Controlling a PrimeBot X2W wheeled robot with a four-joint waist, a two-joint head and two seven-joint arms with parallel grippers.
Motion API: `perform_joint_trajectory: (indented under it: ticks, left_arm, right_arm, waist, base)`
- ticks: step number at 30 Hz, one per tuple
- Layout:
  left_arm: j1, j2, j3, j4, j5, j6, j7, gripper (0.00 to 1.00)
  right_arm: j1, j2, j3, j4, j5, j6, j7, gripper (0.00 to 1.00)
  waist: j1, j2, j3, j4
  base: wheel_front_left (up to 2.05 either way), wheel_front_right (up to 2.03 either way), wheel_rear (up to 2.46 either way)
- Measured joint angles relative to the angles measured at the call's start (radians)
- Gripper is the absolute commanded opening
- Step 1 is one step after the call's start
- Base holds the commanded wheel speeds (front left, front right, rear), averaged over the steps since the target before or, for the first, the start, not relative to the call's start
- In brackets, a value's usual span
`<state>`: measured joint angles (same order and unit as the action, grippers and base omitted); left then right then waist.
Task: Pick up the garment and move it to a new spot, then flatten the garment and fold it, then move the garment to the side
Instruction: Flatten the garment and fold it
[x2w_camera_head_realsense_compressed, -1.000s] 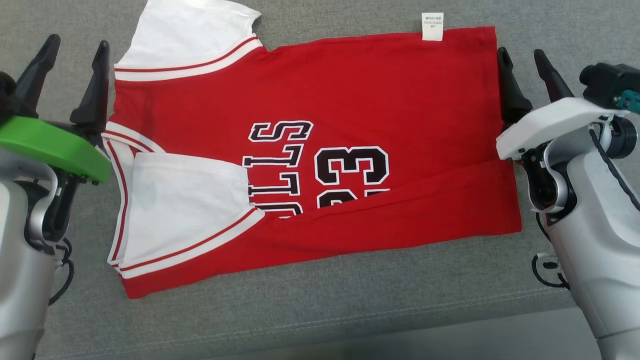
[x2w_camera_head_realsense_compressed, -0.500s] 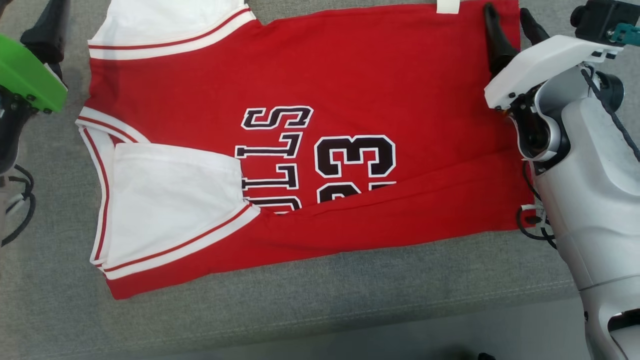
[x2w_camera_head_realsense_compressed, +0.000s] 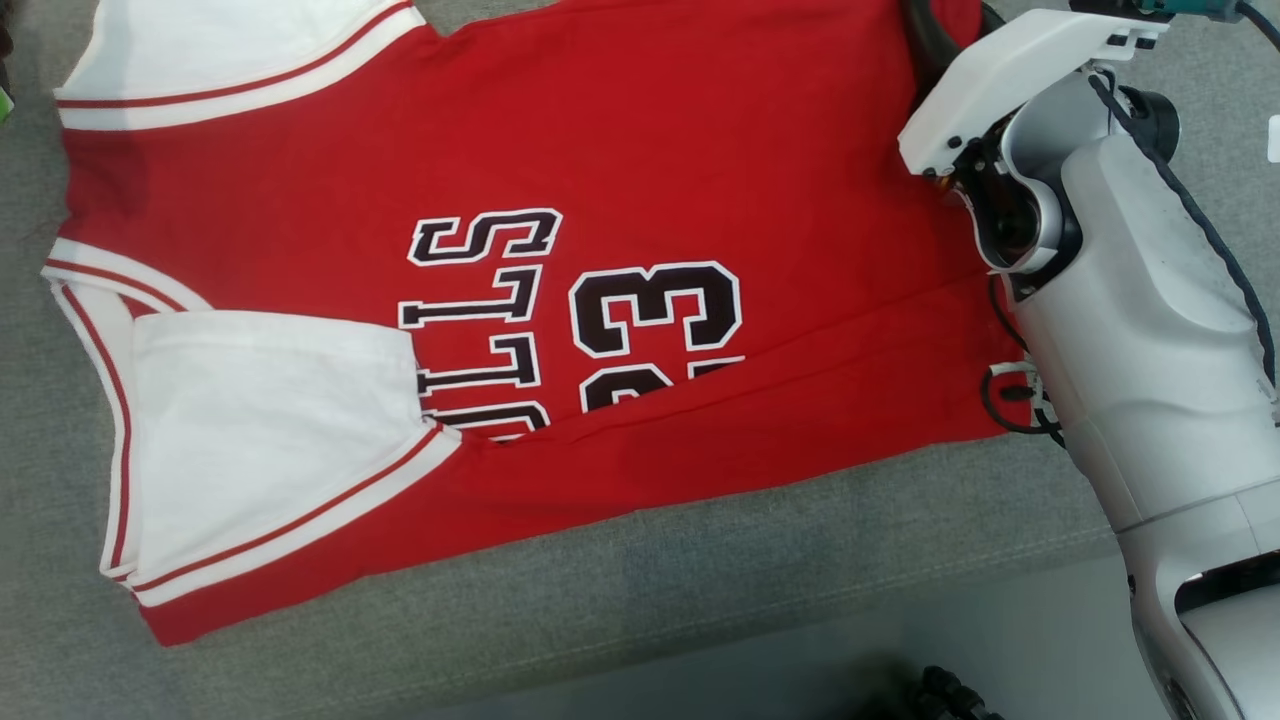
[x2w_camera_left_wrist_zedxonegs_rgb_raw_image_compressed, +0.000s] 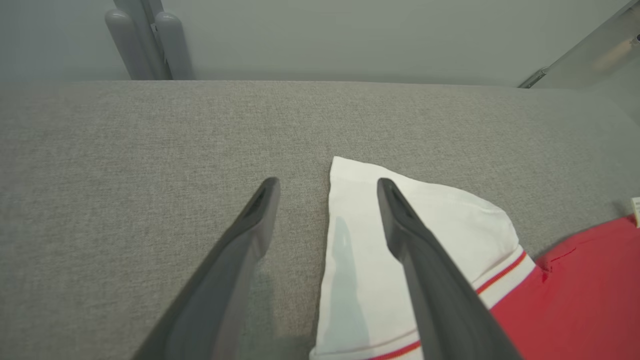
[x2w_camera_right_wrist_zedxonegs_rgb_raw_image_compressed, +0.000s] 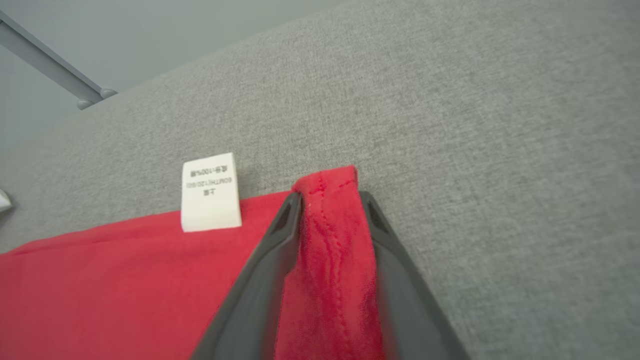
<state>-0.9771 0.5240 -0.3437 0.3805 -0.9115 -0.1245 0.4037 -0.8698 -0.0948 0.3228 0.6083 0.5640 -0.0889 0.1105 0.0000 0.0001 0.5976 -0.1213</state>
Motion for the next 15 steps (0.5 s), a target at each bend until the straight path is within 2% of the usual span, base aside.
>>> perform_joint_trajectory:
  ticks: [1,5,15]
  left_arm:
    - [-0.011,0.000,-0.002,-0.001,-0.012,0.000,0.008,1.00]
    - [-0.041,0.007,-0.004,0.000,-0.025,0.000,0.022,1.00]
    - [-0.089,0.088,-0.010,0.040,-0.056,0.000,0.067,1.00]
  right_arm:
    - [-0.007,0.002,0.006,0.002,0.000,0.001,0.002,0.00]
    - [-0.025,0.016,0.022,0.008,0.000,0.014,0.002,0.00]
    - [-0.072,0.041,0.071,0.018,0.018,0.054,-0.034,0.00]
  waist:
    - [0.0000,0.0000,0.004,-0.007]
    - [0.0000,0.0000,0.017,-0.028]
    - [0.0000,0.0000,0.066,-0.107]
  base:
    - [0.00,0.00,0.00]
    - [0.00,0.00,0.00]
    - [0.00,0.00,0.00]
